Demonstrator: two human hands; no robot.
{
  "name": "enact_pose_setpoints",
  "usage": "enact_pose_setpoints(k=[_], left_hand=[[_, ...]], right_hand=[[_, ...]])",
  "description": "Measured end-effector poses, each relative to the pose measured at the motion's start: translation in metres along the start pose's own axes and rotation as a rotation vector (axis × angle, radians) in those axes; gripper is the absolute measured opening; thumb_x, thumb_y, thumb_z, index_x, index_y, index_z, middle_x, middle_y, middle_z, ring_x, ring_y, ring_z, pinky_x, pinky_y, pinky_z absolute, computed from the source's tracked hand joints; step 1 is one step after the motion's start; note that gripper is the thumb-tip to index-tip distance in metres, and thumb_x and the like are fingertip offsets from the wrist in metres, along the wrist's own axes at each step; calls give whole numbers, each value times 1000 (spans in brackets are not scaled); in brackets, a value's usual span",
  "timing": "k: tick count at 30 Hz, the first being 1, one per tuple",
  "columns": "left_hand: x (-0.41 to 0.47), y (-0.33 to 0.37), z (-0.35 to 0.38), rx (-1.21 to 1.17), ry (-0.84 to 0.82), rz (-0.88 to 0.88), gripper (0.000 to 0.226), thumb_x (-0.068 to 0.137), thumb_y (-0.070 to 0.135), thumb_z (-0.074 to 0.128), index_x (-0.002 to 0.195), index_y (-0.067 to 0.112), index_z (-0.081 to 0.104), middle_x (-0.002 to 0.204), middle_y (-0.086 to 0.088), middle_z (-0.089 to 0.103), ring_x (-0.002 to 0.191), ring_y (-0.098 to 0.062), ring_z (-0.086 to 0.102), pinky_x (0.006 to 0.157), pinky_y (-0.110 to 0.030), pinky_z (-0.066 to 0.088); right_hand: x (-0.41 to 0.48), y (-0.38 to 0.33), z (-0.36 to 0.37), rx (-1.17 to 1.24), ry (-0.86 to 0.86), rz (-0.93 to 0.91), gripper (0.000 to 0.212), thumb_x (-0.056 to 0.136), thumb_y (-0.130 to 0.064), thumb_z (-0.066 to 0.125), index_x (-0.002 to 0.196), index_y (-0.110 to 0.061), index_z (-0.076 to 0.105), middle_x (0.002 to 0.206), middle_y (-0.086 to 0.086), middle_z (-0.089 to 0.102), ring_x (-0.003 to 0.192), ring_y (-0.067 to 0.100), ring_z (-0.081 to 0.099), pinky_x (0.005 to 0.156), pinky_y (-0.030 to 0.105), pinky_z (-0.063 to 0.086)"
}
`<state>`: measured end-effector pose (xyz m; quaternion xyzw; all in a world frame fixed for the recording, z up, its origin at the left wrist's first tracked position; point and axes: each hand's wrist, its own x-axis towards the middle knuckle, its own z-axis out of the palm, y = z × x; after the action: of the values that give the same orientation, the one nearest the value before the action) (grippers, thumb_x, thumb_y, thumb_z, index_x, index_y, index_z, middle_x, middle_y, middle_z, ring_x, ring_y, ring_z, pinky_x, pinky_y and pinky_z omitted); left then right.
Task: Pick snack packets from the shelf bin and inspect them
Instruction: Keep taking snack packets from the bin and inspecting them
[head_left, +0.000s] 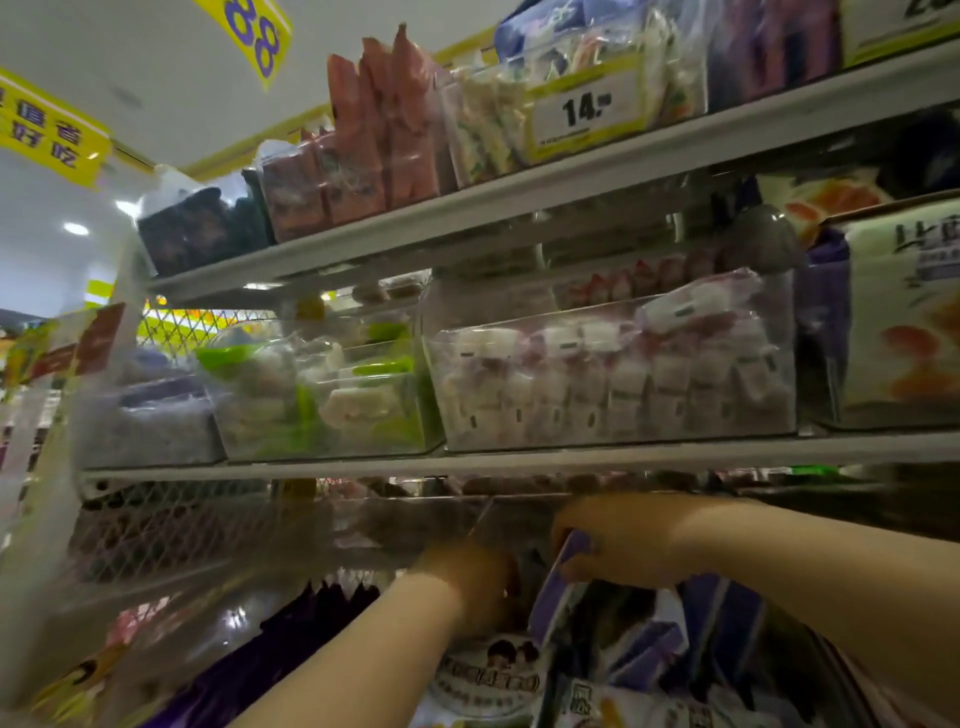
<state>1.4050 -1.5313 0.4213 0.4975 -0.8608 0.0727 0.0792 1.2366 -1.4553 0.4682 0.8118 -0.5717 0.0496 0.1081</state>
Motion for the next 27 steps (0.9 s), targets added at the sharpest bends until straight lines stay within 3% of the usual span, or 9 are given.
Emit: enact_pose_setpoints(k=[4,8,13,18,22,25,27], left_hand=[[12,3,3,153,76,31,35,93,43,51,117,21,65,121,-6,64,109,-25,61,91,-36,48],[23,4,11,194,127,24,40,94,51,47,120,25,62,123,-3,64,110,-24,59,81,-35,40],[34,3,10,-37,259,-30,37,95,46,48,122,23,59,125,-3,63,112,-22,60,83,-29,41],[27,-4,5,-191,481,-7,24,92,33,53,109,21,65,109,-4,69,97,-21,65,74,-26,46],[10,-13,-7,-390,665,-41,26,88,20,58,113,16,67,107,-7,71,98,-25,65,75,-23,45],[-10,-17,2,-580,772,-20,20,85,10,59,99,20,69,84,7,67,88,-20,65,62,-6,38],[-26,-16,9,-668,835,57,24,83,5,62,95,24,69,74,20,63,80,-4,65,60,-4,40]], right_hand=[[1,5,-2,-33,14,-33,35,97,-42,51,127,-26,54,127,-2,57,113,17,54,99,34,45],[5,12,-1,-49,37,-41,33,96,-42,52,123,-25,56,125,-2,58,110,16,55,97,32,45],[9,21,0,-12,83,-63,31,95,-43,53,121,-28,57,126,-5,57,108,12,54,93,26,44],[12,25,2,43,118,-91,29,94,-42,55,120,-32,58,125,-8,58,108,10,55,96,27,46],[18,17,4,59,118,-114,31,94,-40,55,125,-35,55,130,-11,55,111,10,52,95,22,41],[23,6,3,4,91,-128,32,95,-39,55,126,-31,56,130,-8,56,109,10,53,88,19,38],[28,-1,5,-39,61,-132,34,96,-37,54,128,-27,55,131,-4,56,115,15,53,94,25,40]])
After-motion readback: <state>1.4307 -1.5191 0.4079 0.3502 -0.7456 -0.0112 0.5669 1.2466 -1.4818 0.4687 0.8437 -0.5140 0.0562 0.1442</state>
